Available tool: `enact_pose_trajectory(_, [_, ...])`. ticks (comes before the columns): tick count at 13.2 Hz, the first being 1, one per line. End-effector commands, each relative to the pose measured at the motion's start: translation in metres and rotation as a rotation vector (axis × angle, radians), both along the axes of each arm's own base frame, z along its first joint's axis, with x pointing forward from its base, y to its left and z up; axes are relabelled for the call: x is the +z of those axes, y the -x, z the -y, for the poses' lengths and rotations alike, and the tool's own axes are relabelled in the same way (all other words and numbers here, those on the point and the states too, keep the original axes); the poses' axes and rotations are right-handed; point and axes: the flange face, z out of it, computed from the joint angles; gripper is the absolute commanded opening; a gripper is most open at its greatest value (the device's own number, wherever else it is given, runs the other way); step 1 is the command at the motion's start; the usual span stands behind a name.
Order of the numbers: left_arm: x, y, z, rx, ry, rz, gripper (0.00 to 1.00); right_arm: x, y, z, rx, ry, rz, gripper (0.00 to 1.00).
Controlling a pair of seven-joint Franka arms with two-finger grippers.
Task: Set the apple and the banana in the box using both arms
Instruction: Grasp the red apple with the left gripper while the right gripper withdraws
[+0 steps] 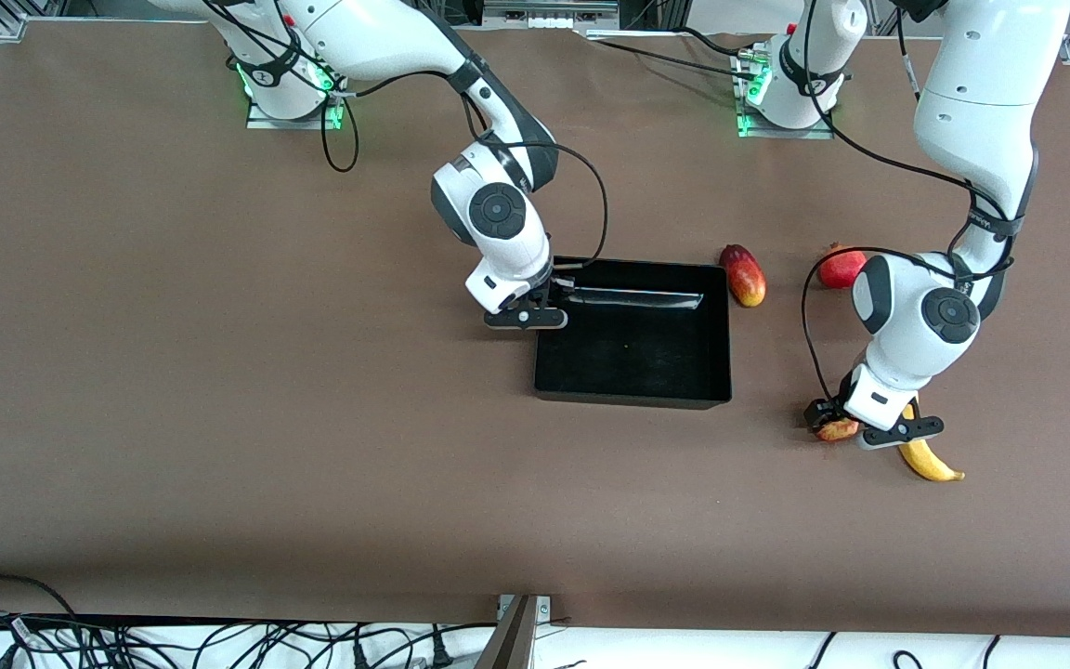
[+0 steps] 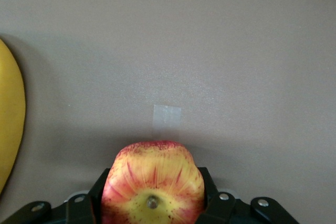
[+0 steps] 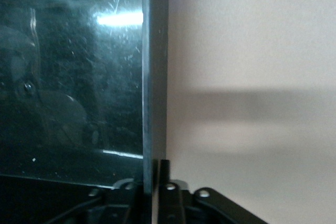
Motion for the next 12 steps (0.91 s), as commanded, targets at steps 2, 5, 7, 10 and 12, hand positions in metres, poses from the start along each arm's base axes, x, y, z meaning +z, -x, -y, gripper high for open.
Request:
enact_pose_trajectory(2, [0.059,0.002,0.019,0.013,0.008,-0.072,0.0,0.048,-0.023,0.012,0.006,-0.003,0.067,1.0])
enact_pose_trajectory(5, [0.152,-0.014,0.066,0.091,0.041,-0.22,0.0,0.132,-0.073,0.095,-0.072,0.066,0.085,1.0])
enact_pose_trajectory(7, [0.191,-0.011,0.114,0.11,0.056,-0.294,0.0,0.185,-0.1,0.163,-0.056,0.091,0.098,1.0])
enact_pose_trajectory(10, [0.193,0.014,0.198,0.085,0.036,-0.32,0.0,0.252,-0.102,0.251,-0.053,0.07,0.013,1.0])
enact_pose_trajectory(12, [0.189,0.031,0.245,0.08,0.049,-0.34,0.0,0.289,-0.092,0.319,-0.003,0.052,-0.046,1.0])
